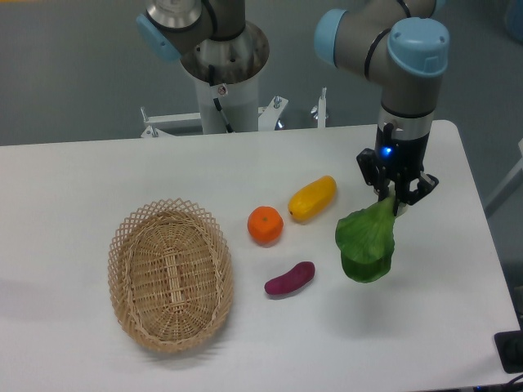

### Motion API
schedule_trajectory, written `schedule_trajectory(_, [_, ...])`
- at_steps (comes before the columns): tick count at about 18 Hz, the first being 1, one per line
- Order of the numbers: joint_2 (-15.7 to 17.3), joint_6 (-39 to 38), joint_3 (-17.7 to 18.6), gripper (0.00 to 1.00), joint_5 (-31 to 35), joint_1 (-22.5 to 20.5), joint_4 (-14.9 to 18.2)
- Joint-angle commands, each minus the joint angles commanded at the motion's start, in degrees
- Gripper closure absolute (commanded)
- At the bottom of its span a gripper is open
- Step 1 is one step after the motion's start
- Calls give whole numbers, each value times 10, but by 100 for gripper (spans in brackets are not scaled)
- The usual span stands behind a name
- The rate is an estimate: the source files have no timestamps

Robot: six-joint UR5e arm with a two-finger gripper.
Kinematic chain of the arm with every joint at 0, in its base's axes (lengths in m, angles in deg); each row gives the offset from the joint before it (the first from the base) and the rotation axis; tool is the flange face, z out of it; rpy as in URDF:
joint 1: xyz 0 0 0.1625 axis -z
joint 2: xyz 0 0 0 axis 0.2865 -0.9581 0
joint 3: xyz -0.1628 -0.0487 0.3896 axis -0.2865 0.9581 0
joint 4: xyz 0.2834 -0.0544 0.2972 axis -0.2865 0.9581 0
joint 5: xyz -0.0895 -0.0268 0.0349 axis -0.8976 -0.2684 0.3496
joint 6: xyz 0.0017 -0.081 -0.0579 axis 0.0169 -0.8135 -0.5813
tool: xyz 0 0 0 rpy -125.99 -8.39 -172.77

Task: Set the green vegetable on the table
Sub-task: 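Lower the held green bok choy toward the table with the gripper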

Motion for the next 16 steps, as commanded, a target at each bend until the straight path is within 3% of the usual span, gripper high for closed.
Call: schedule_trajectory(16, [-17,-13,11,66,4,12,-14])
